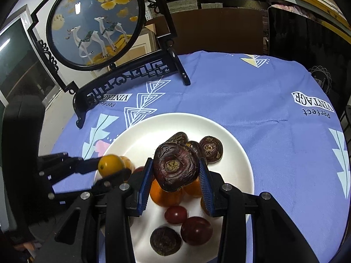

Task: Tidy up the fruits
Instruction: 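Carry the water chestnut and yellow tomato onto the white plate, then open both tools and withdraw them from the plate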

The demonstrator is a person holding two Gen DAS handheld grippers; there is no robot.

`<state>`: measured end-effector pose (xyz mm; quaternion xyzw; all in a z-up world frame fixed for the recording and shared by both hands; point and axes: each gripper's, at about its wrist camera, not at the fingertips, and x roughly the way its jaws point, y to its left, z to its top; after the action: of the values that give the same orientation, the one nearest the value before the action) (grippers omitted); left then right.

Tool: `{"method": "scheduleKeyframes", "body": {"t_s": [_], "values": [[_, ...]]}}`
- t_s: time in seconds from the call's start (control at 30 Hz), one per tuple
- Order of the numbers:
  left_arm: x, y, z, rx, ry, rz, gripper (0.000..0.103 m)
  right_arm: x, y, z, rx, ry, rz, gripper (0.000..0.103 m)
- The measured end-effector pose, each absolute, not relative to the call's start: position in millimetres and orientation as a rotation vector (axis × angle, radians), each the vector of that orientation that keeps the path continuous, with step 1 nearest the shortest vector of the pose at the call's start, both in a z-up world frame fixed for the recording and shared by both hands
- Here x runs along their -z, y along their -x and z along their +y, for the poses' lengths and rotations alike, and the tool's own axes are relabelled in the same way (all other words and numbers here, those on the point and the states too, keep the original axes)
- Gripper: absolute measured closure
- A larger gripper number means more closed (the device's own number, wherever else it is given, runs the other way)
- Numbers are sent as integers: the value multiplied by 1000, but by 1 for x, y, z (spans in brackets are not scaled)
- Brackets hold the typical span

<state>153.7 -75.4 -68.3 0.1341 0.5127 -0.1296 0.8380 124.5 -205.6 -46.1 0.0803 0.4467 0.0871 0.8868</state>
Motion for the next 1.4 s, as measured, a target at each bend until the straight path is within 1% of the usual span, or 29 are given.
{"method": "scheduleKeyframes", "body": {"t_s": [0.3, 0.33, 0.37, 0.4, 0.43, 0.47, 0.8, 1.0, 1.03, 1.07, 1.1, 1.2, 1.27, 1.3, 1.37, 1.4], "values": [[66, -154, -76, 270, -284, 1079, 67, 43, -128, -203, -187, -162, 936, 62], [68, -155, -76, 266, -286, 1087, 67, 45, -130, -202, -186, -161, 949, 57], [70, -155, -76, 266, -287, 1098, 62, 47, -131, -201, -180, -159, 957, 50], [71, -155, -76, 262, -290, 1101, 54, 46, -131, -202, -166, -160, 952, 36], [70, -154, -75, 243, -297, 1092, 38, 43, -129, -203, -156, -167, 932, 35], [68, -153, -74, 230, -294, 1074, 30, 41, -127, -203, -158, -171, 919, 35], [57, -142, -70, 231, -275, 1050, 30, 31, -111, -209, -150, -198, 907, 35], [47, -127, -61, 218, -247, 1029, 30, 21, -87, -213, -151, -235, 872, 34], [44, -124, -57, 212, -240, 1021, 28, 19, -77, -215, -153, -252, 860, 32], [42, -122, -55, 205, -234, 1011, 25, 19, -69, -217, -152, -262, 847, 27], [39, -119, -52, 200, -230, 1000, 23, 19, -62, -218, -150, -269, 837, 26], [25, -107, -43, 172, -229, 942, 17, 20, -35, -218, -142, -261, 819, 25], [13, -97, -39, 164, -216, 894, 10, 18, -16, -215, -108, -209, 790, 25], [7, -92, -37, 162, -206, 870, 8, 17, -8, -213, -91, -184, 777, 25], [-8, -79, -33, 151, -183, 807, 5, 14, 9, -207, -52, -103, 746, 22], [-12, -76, -33, 150, -178, 794, 5, 14, 15, -204, -43, -68, 736, 20]]}}
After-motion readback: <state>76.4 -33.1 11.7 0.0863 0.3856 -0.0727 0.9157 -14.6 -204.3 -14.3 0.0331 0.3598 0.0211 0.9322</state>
